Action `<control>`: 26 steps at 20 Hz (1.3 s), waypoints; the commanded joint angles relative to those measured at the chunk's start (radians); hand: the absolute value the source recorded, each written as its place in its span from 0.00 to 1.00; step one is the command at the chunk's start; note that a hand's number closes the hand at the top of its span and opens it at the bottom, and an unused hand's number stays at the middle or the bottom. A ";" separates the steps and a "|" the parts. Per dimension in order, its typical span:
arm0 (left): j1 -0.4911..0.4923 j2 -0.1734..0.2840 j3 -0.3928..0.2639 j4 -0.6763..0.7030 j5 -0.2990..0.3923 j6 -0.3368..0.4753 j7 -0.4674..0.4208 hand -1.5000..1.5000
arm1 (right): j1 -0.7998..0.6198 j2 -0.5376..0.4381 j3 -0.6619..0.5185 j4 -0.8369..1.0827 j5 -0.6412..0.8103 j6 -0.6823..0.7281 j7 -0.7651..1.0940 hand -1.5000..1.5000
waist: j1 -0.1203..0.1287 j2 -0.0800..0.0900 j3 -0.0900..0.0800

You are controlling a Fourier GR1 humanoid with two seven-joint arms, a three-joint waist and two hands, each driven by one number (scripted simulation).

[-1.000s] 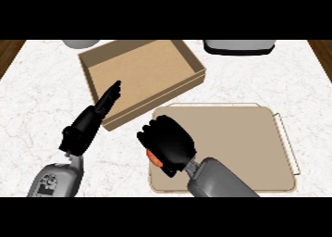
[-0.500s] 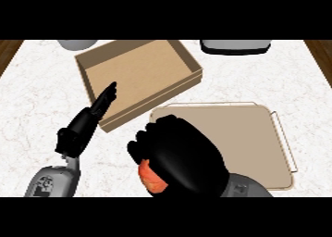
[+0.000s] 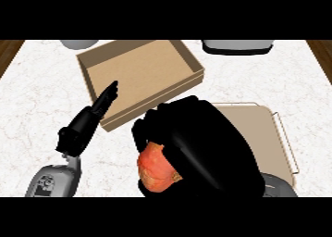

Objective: Pick the squash from the tray and place it in the cardboard box

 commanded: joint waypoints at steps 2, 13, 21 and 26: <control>-0.017 -0.005 0.005 0.030 -0.014 0.006 -0.016 0.50 | -0.172 0.001 -0.119 0.065 -0.072 0.003 0.093 1.00 | 0.002 0.001 0.000; -0.006 -0.011 0.002 0.052 -0.004 -0.022 -0.043 0.50 | -0.406 0.001 -0.183 0.462 -0.145 -0.185 0.039 1.00 | 0.009 0.003 0.000; -0.051 -0.023 0.004 0.074 -0.044 0.016 -0.039 0.50 | -0.618 0.001 -0.220 0.819 -0.109 -0.324 -0.003 1.00 | 0.017 0.005 -0.001; -0.053 0.001 0.024 0.053 -0.010 -0.023 -0.027 0.50 | -0.654 0.001 -0.210 1.034 -0.071 -0.415 -0.130 1.00 | 0.019 0.006 0.000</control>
